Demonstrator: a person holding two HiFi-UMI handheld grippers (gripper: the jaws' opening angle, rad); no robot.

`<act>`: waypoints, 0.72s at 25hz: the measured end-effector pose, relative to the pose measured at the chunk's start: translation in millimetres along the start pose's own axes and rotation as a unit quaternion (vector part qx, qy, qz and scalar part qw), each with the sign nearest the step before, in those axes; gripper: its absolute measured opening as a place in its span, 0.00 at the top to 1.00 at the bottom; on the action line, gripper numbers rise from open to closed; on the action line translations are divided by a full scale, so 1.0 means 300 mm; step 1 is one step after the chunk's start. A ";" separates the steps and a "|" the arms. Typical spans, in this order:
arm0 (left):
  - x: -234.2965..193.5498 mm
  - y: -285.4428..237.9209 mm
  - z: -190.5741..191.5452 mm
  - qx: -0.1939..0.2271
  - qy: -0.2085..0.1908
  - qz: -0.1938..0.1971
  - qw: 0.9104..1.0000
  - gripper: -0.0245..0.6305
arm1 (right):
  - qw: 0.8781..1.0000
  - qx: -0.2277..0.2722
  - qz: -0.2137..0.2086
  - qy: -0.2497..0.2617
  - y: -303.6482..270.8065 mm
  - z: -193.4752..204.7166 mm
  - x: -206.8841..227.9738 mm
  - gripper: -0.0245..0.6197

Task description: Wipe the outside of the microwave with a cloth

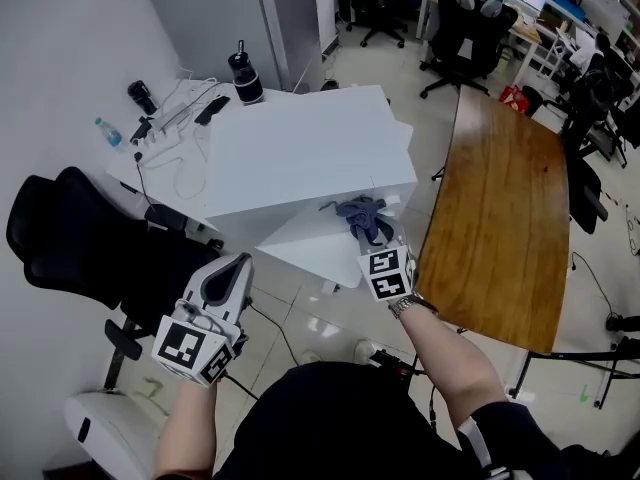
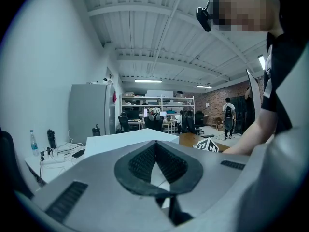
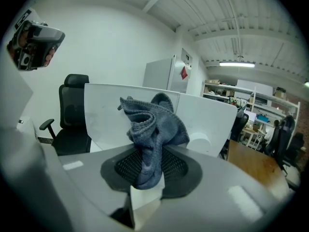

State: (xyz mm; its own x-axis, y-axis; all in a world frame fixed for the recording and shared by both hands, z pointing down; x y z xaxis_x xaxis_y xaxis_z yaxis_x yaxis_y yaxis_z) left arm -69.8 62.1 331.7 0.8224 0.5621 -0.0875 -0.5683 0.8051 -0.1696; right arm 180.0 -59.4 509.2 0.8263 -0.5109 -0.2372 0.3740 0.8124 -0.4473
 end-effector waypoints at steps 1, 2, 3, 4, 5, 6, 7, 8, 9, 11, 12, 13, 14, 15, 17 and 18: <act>0.012 -0.006 -0.002 0.000 -0.001 0.000 1.000 0.96 | 1.000 0.000 0.001 -0.002 0.007 0.008 0.010 0.82; 0.023 -0.013 -0.004 0.001 -0.002 0.001 1.000 0.96 | 1.000 -0.001 0.002 -0.003 0.014 0.015 0.021 0.82; 0.035 -0.021 -0.006 0.001 -0.003 0.001 1.000 0.96 | 1.000 -0.001 0.003 -0.005 0.021 0.022 0.033 0.82; 0.047 -0.029 -0.007 0.001 -0.004 0.002 1.000 0.96 | 1.000 -0.002 0.005 -0.006 0.028 0.029 0.047 0.82; 0.058 -0.037 -0.008 0.000 -0.005 0.002 1.000 0.96 | 1.000 -0.003 0.007 -0.007 0.034 0.036 0.062 0.82; 0.069 -0.045 -0.008 0.000 -0.006 0.003 1.000 0.96 | 1.000 -0.004 0.008 -0.008 0.040 0.043 0.076 0.82; 0.079 -0.053 -0.008 0.000 -0.006 0.004 1.000 0.96 | 1.000 -0.003 0.008 -0.008 0.044 0.048 0.087 0.82; 0.087 -0.059 -0.007 0.000 -0.006 0.004 1.000 0.96 | 1.000 -0.001 0.007 -0.009 0.047 0.053 0.097 0.81; 0.094 -0.065 -0.005 -0.001 -0.006 0.005 1.000 0.96 | 1.000 0.000 0.006 -0.007 0.050 0.057 0.104 0.82; 0.107 -0.073 -0.001 -0.002 -0.006 0.005 1.000 0.96 | 1.000 -0.001 0.005 -0.003 0.059 0.065 0.115 0.81; 0.114 -0.076 0.001 -0.002 -0.005 0.005 1.000 0.96 | 1.000 -0.002 0.005 -0.001 0.065 0.069 0.121 0.81; 0.123 -0.080 0.002 -0.003 -0.005 0.005 1.000 0.96 | 1.000 -0.002 0.006 -0.001 0.072 0.074 0.130 0.81; 0.133 -0.083 0.002 -0.003 -0.005 0.004 1.000 0.96 | 1.000 -0.001 0.007 -0.003 0.080 0.080 0.140 0.81; 0.144 -0.085 0.001 -0.003 -0.005 0.004 1.000 0.96 | 1.000 0.001 0.007 -0.007 0.087 0.086 0.152 0.82; 0.165 -0.092 0.000 -0.004 -0.004 0.003 1.000 0.96 | 1.000 0.000 0.009 -0.013 0.101 0.100 0.179 0.82; 0.174 -0.096 -0.001 -0.004 -0.003 0.002 1.000 0.96 | 1.000 -0.001 0.009 -0.014 0.106 0.106 0.194 0.82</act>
State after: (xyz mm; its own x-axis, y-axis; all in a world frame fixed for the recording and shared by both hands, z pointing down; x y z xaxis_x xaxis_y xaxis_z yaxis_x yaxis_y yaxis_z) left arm -10.4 68.2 331.8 0.8196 0.5671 -0.0816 -0.5719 0.8010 -0.1770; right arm 253.4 -54.3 508.5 0.8447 -0.4874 -0.2212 0.3574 0.8212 -0.4448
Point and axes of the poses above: the fingertips, and each gripper's own axes: y backward along the fingers, x to its right, z out of its underside, the point moved 6 cm from there along y, backward along the fingers, and after that the axes turned 5 degrees about y, right-handed, at the moved point
